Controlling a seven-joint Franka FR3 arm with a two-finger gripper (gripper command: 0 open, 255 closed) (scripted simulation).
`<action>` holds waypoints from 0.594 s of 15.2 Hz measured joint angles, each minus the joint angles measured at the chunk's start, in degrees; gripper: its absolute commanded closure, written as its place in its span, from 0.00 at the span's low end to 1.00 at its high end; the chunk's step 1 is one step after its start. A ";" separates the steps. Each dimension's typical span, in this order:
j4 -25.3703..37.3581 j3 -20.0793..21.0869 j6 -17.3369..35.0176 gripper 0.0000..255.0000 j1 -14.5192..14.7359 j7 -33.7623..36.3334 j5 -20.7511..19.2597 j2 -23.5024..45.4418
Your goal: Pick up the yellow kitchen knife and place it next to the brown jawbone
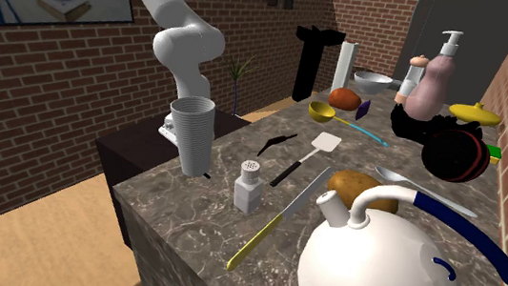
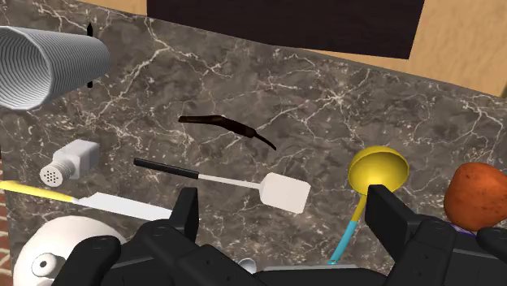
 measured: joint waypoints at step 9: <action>-6.37 -11.82 8.04 0.00 2.62 -20.74 -6.64 1.30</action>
